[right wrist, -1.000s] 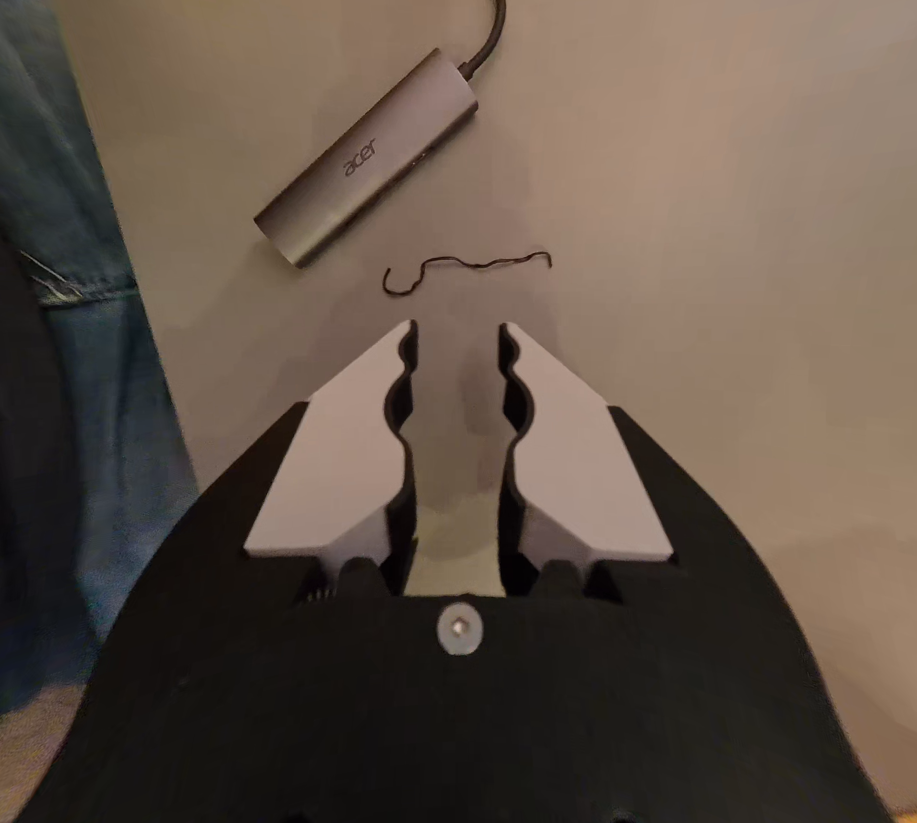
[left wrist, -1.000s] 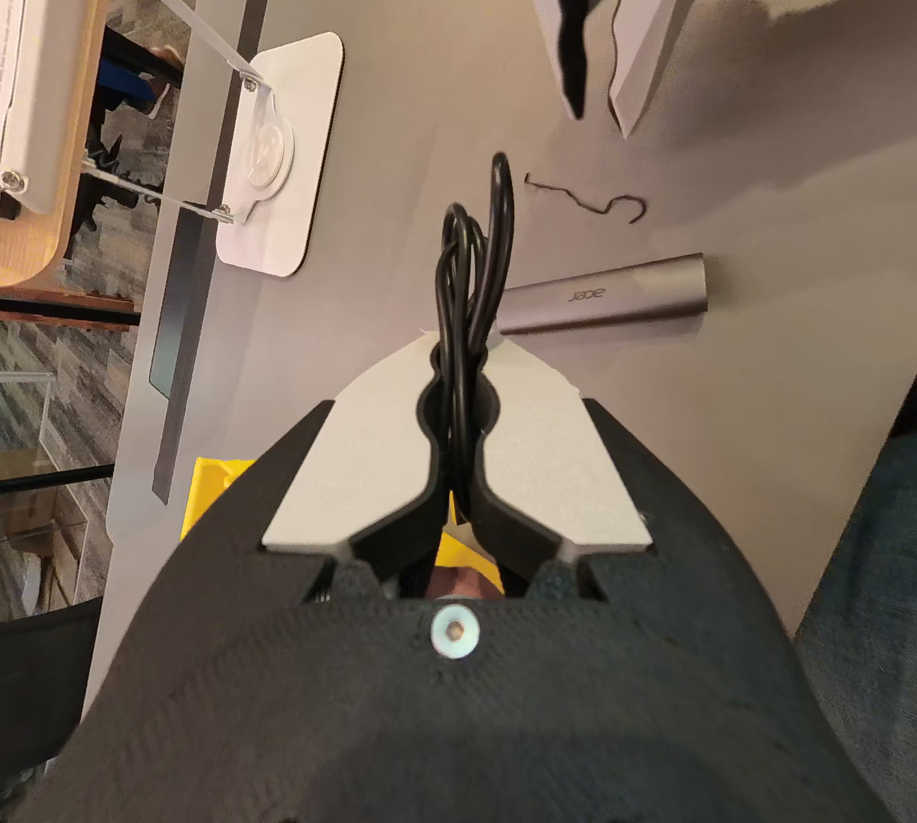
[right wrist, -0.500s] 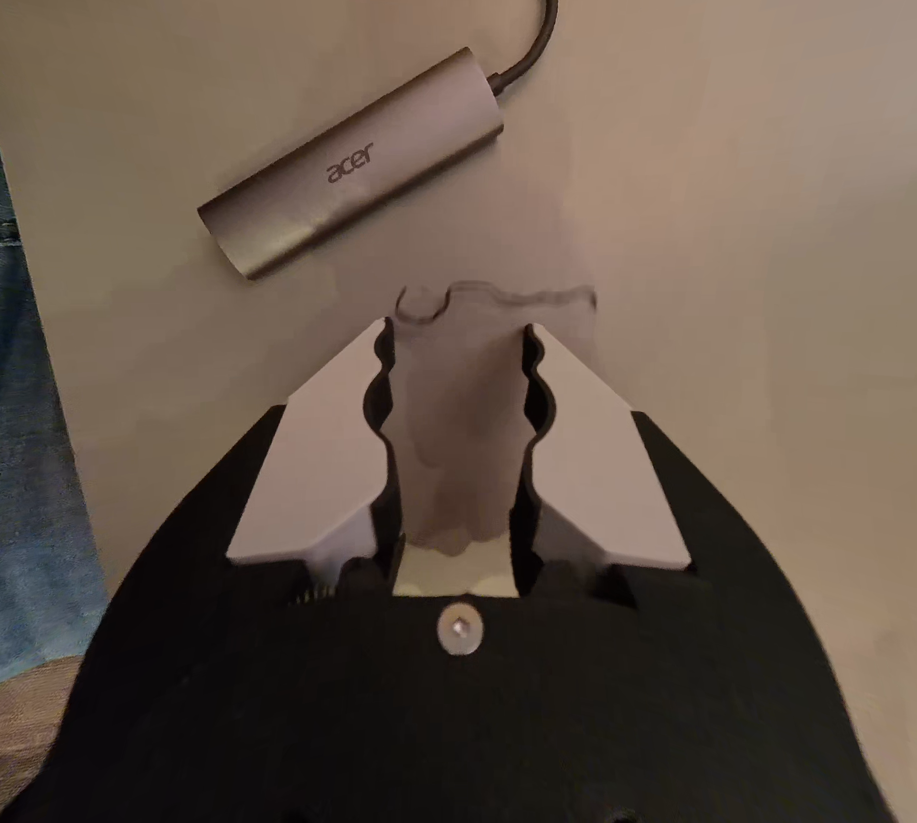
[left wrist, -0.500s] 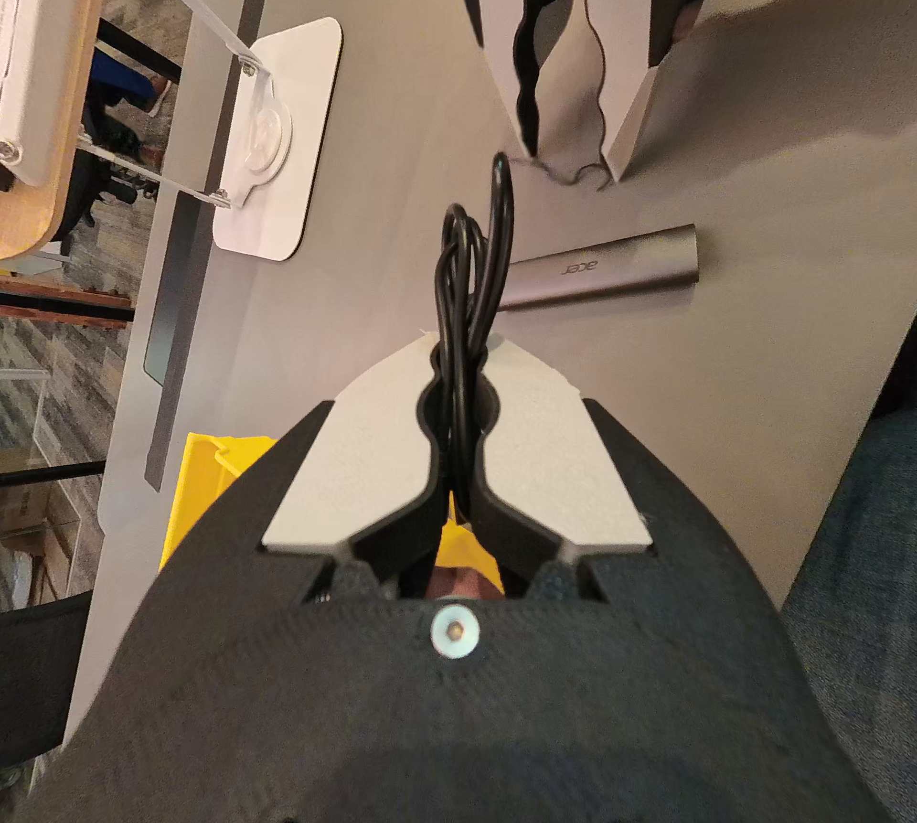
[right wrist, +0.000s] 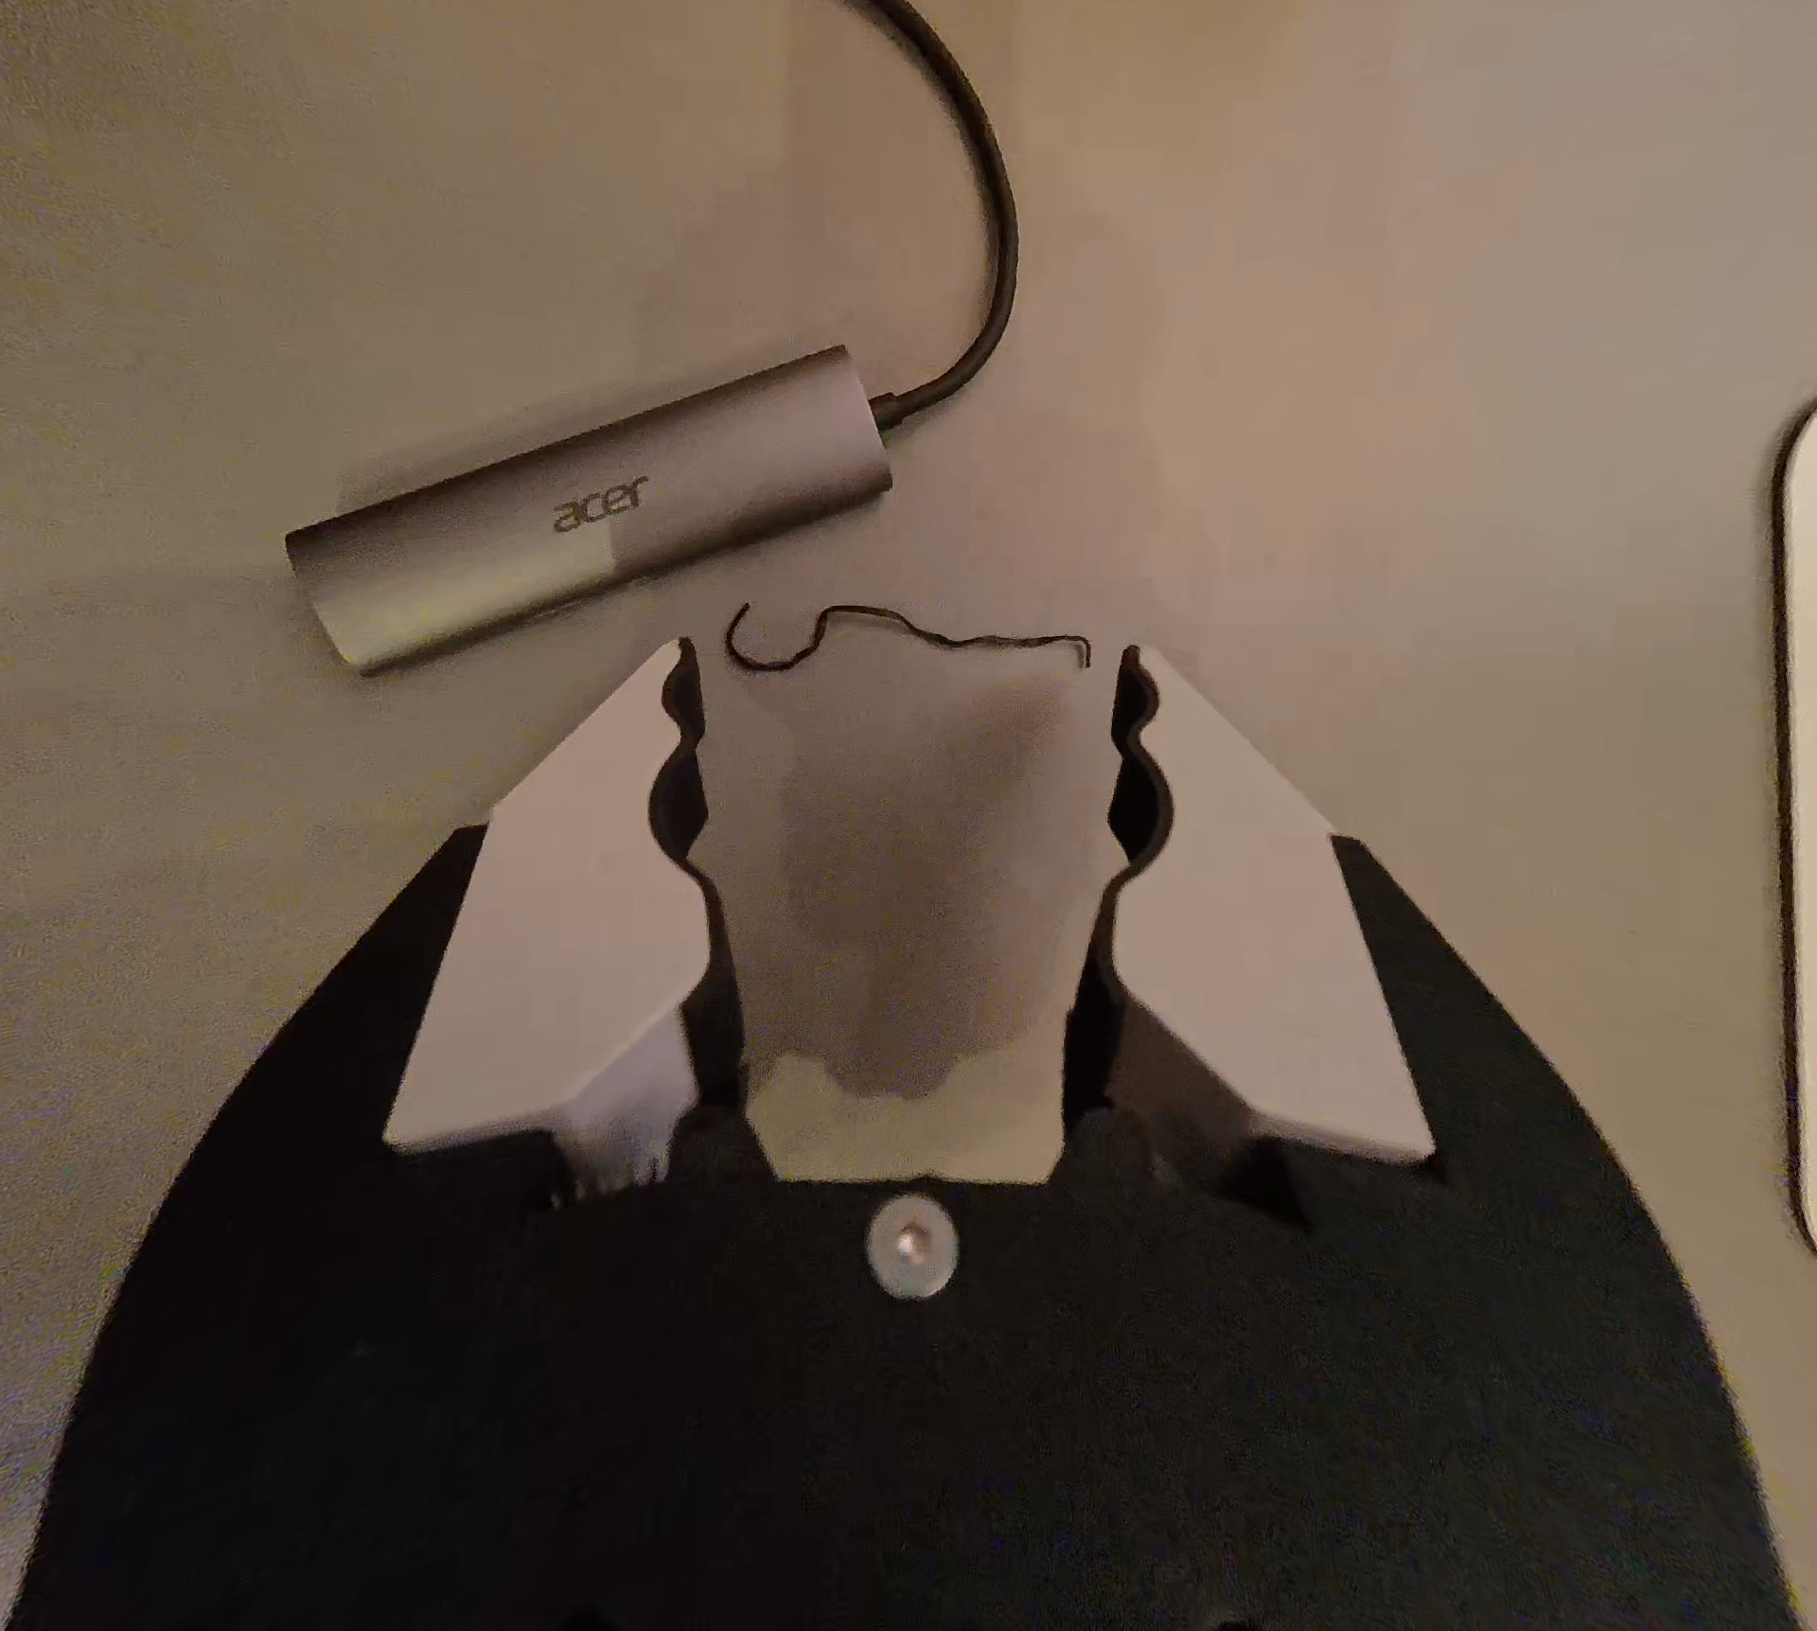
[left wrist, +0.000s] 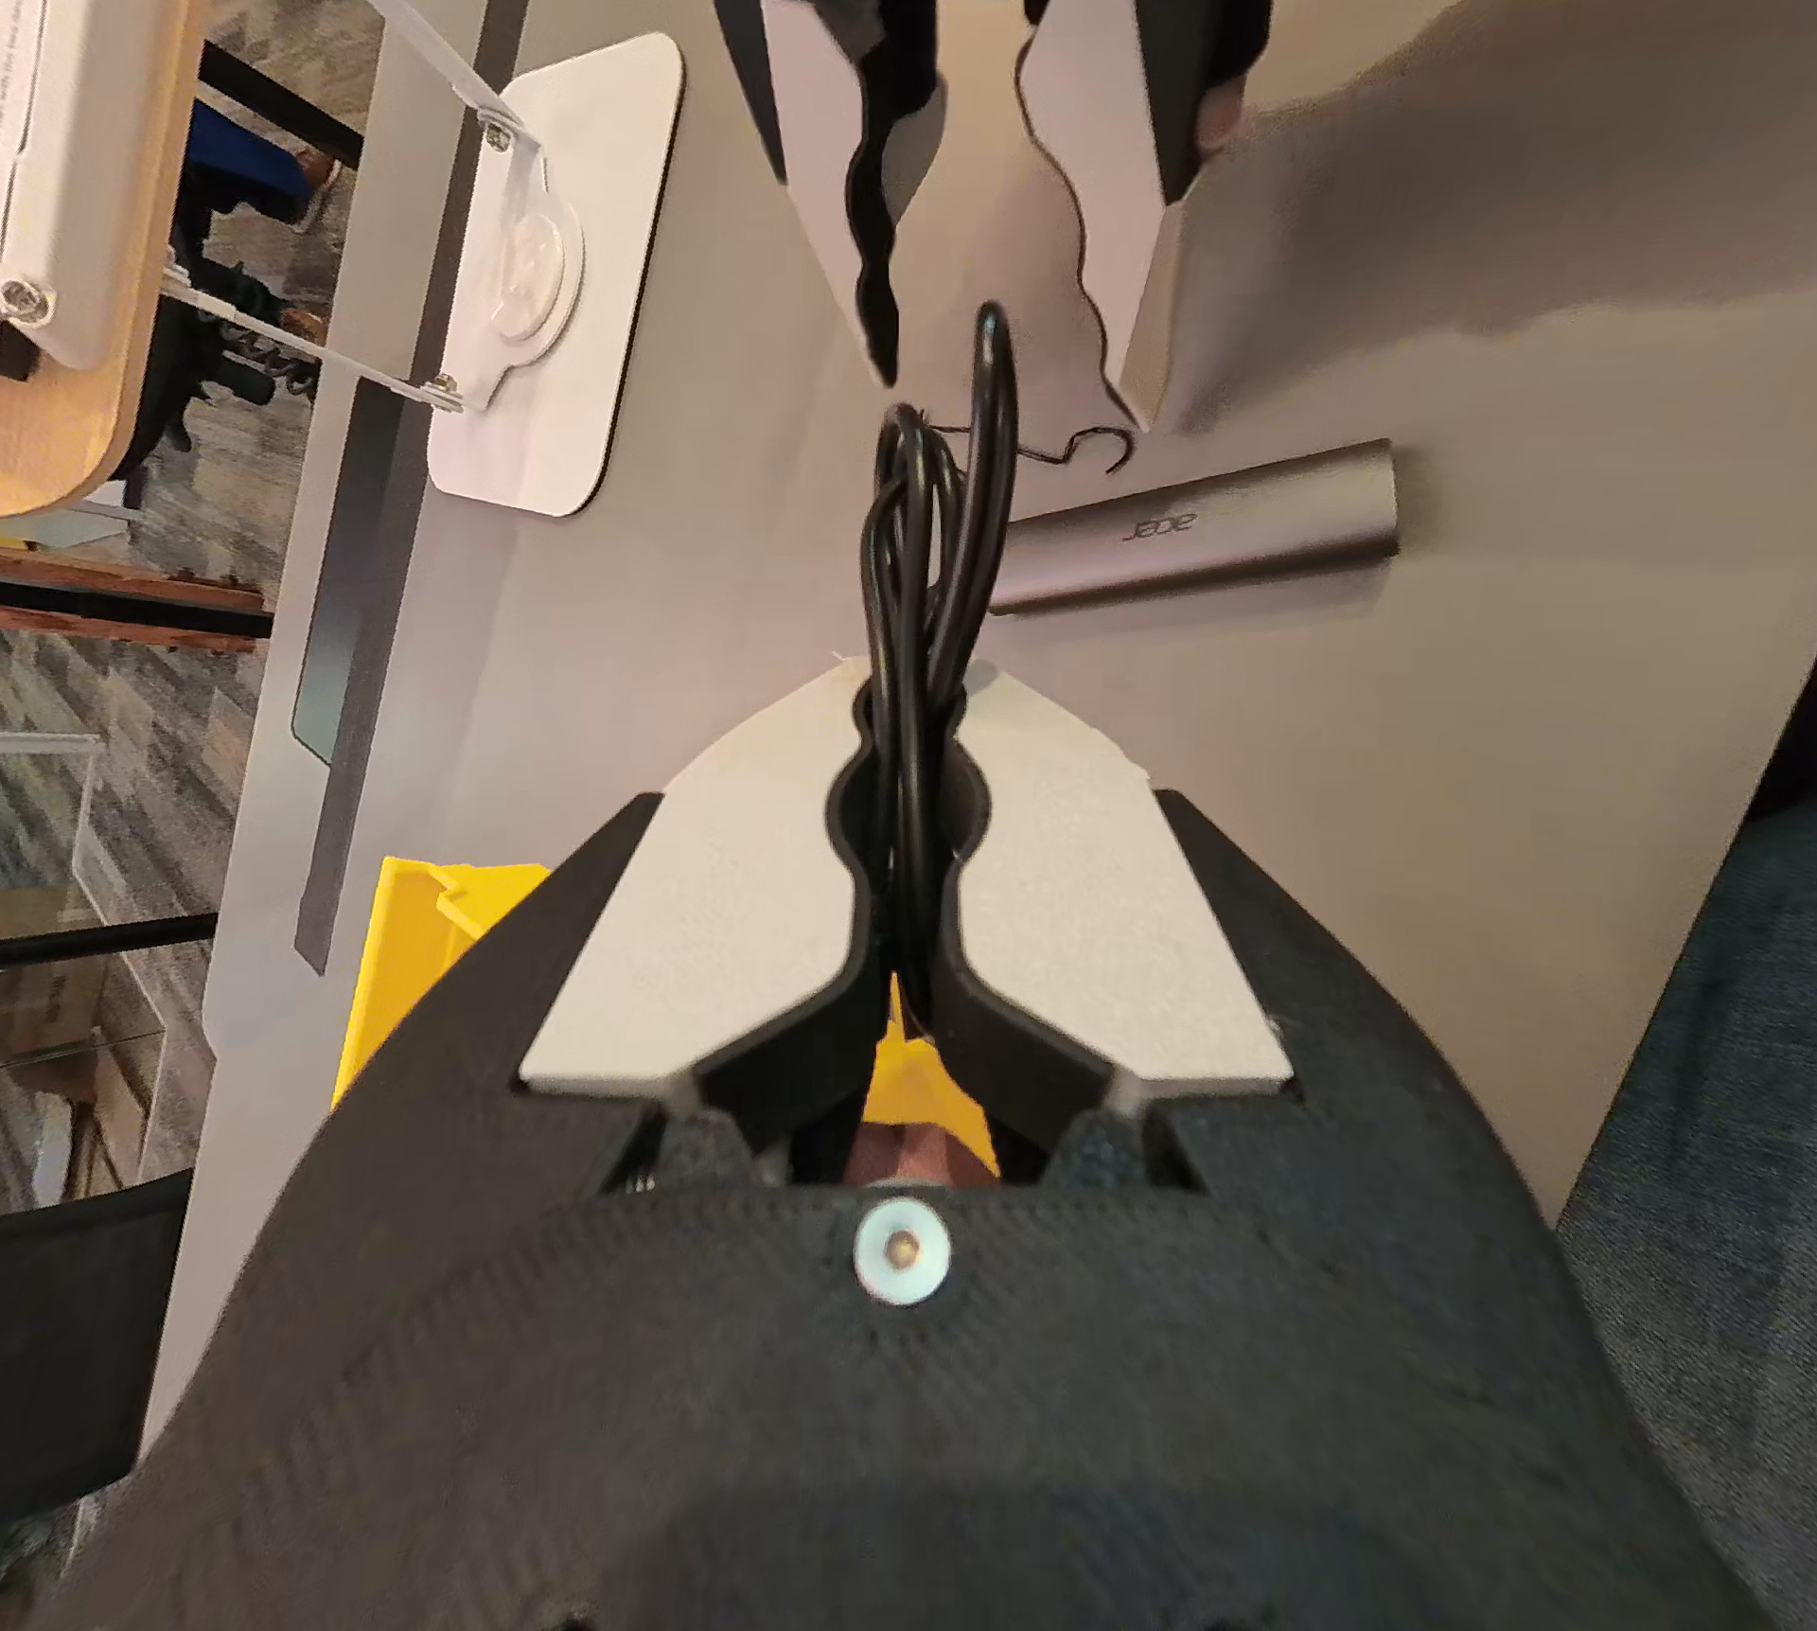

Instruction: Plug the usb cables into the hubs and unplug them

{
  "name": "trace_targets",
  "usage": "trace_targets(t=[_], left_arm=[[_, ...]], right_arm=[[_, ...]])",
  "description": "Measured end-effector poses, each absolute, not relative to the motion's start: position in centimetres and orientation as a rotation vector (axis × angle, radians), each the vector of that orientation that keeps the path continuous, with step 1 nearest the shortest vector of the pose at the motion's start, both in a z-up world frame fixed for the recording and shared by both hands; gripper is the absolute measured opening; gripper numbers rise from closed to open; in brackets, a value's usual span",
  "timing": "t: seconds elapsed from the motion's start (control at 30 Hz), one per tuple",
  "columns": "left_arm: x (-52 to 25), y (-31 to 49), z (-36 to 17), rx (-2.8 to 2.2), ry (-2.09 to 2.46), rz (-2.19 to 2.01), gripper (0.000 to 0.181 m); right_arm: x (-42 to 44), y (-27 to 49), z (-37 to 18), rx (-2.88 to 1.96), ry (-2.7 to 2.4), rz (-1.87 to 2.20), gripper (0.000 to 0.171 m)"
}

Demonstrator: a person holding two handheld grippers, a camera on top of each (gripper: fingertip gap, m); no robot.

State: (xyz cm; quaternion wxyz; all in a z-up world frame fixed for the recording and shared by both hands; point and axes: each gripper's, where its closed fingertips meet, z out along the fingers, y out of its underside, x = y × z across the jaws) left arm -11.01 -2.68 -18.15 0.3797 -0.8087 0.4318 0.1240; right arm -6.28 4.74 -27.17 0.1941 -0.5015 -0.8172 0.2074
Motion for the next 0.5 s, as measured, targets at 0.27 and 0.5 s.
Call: trace_targets(t=[0.27, 0.5], left_arm=[[-11.1, -2.5, -18.4, -2.066, 1.106, 0.303, 0.006], [-11.2, -2.5, -18.7, -2.071, 1.107, 0.299, 0.006]], right_arm=[[-6.8, 4.8, -28.6, -1.432, -2.358, 0.646, 0.073], [-6.9, 5.6, -28.5, -1.459, -2.288, 0.710, 0.056]])
